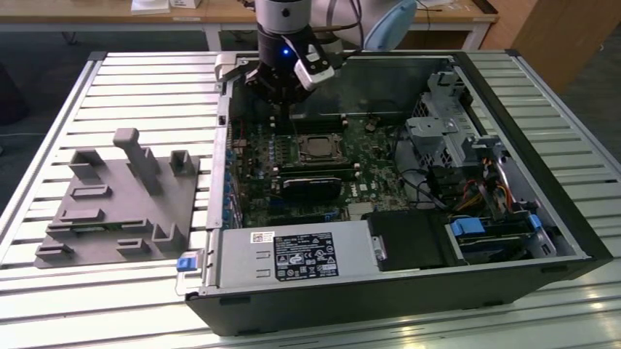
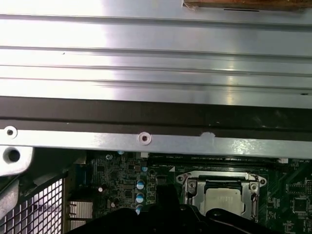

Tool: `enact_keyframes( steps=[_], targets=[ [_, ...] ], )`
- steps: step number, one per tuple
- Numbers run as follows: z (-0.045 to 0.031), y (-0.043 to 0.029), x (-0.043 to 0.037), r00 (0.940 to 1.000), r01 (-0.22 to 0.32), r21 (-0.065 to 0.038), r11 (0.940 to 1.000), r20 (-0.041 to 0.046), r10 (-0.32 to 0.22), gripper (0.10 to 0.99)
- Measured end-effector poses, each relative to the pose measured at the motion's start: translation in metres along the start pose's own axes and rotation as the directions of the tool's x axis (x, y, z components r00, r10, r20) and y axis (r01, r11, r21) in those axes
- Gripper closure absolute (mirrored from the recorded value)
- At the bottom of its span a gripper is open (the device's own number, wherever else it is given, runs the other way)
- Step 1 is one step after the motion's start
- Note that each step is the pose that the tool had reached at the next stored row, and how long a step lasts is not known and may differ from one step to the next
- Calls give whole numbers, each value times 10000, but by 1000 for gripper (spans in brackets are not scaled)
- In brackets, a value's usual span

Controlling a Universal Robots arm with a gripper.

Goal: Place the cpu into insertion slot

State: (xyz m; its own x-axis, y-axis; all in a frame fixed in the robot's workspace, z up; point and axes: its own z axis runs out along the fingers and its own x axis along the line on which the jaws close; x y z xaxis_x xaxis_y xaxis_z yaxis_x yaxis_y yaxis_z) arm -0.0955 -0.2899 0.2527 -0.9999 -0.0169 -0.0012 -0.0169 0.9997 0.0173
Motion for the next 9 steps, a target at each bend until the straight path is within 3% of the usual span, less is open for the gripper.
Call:
enact_keyframes(
  steps=[9],
  targets=[
    [2,0,-164,10000,0,1,10000,-1,0,980]
  ],
)
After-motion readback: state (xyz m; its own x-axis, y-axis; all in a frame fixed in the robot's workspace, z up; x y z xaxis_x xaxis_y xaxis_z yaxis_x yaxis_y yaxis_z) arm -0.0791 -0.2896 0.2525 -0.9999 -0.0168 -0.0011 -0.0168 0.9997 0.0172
